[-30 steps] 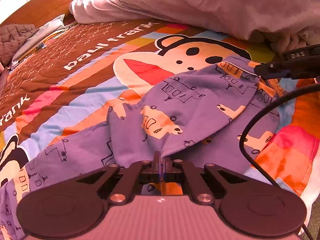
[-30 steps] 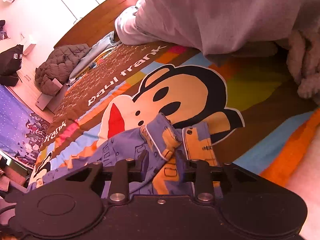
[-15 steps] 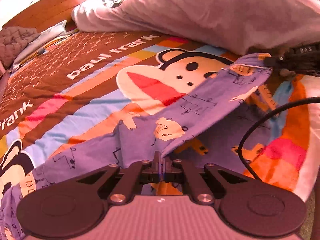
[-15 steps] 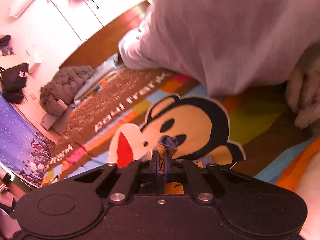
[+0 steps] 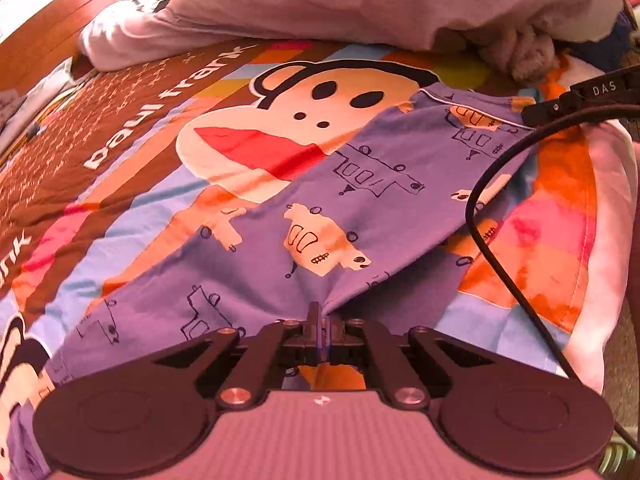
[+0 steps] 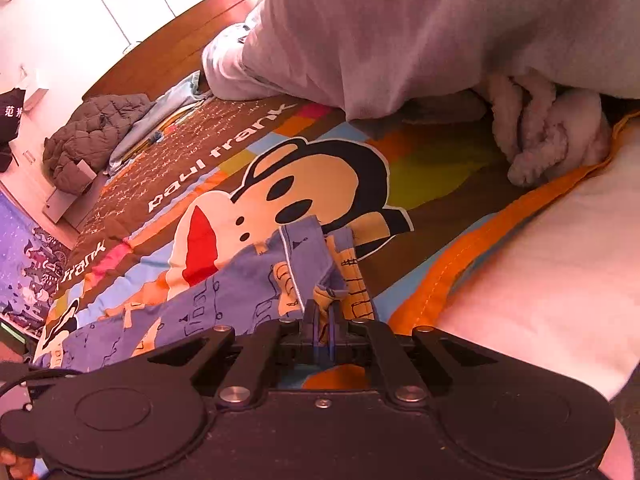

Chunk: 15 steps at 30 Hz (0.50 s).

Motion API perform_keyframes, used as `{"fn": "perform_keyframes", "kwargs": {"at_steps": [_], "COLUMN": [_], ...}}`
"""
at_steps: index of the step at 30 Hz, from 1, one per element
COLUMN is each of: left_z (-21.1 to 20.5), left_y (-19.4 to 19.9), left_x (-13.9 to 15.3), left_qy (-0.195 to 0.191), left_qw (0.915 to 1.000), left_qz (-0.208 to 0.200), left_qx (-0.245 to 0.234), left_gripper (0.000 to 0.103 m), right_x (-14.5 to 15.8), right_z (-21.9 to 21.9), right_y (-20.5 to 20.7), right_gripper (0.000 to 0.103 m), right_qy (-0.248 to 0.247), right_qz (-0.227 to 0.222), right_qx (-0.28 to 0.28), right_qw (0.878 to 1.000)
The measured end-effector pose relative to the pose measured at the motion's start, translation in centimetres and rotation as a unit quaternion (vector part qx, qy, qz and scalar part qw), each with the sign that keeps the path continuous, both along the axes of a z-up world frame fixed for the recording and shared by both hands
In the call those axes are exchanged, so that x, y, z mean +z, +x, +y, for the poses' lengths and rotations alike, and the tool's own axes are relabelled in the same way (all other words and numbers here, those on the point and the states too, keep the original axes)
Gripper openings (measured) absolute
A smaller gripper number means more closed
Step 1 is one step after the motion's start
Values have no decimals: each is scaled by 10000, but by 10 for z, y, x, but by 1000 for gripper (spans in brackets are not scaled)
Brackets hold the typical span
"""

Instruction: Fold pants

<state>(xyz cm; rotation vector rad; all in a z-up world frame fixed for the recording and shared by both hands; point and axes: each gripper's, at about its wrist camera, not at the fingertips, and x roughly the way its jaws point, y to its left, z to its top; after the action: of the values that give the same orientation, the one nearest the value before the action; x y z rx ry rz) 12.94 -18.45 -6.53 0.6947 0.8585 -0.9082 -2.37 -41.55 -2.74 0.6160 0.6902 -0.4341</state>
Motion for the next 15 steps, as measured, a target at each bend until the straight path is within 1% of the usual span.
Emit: {"fn": "perform_keyframes", "kwargs": {"at_steps": [2,3,5,6,7,8,9,10,12,13,15], "left_z": [-4,-6,-8,-9,-8,-8,-9,-13,-31,-44,-70], "left_y": [-1,0,3,6,9,11,13,16,22,27,38], "left_x": [-3,-5,-6,-4,-1,4,9,12,18,20,23], "left_qy": [88,115,82,3,-94,-234,-416,-510,-582,-645,-810], "left_qw": [9999,9999,9999,9999,9998,9994,9988,9983,9978,9975,9958], "left_qz": [-23,-19,45,114,175,223,253,277,300,289,401], "left_qx": [-56,-77,-65,-3,52,84,79,37,-22,-23,-147], "left_gripper": [1,3,10,27,40,61,66,66,66,66,66], "right_x": [-3,-5,-8,-6,-3,1,4,7,10,10,7], "right_z": [0,0,-2,-3,-3,-4,-5,-8,-16,-21,-30], "right_y": [-2,0,3,2,1,0,-2,-3,-4,-4,-1], "right_gripper": [3,4,6,8,14,17,30,44,55,58,58], "right_qy": [-30,-30,70,65,11,-84,-181,-255,-347,-371,-326], "right_qz": [62,135,240,200,180,179,156,113,48,47,43], "right_qx": [22,39,63,97,168,268,375,482,645,691,774], "right_qw": [10000,9999,9997,9997,9997,9994,9990,9984,9973,9969,9965]}}
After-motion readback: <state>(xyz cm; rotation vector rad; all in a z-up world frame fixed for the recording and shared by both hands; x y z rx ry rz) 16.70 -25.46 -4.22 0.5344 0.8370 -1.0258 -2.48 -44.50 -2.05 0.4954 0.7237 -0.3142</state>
